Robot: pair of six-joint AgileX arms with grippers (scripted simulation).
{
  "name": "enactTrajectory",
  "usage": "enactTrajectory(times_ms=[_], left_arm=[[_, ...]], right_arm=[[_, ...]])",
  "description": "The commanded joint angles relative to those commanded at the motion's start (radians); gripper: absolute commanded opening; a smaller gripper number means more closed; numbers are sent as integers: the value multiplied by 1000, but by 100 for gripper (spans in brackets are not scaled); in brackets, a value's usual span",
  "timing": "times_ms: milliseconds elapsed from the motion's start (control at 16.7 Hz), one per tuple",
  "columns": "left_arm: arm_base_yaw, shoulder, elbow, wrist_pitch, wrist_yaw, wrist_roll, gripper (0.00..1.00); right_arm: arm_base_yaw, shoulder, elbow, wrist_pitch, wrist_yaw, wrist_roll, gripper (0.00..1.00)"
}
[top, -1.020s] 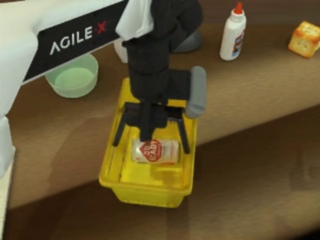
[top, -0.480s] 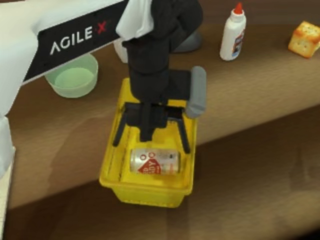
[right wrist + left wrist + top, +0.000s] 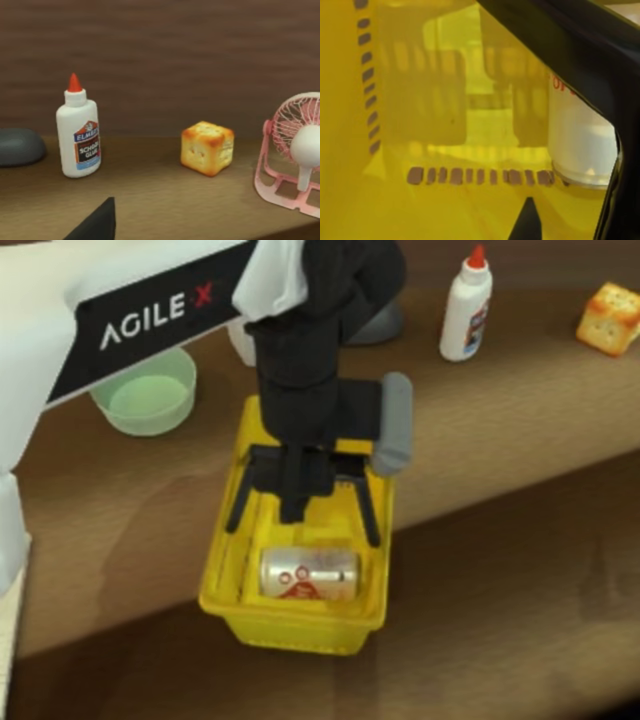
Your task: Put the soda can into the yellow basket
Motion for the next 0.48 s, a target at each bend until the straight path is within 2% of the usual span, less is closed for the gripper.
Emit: enactTrajectory(times_ms=[480], left_arm=[[58,-37,141,-178,0,38,0]], right_arm=[[0,0,0,0,0,0,100]])
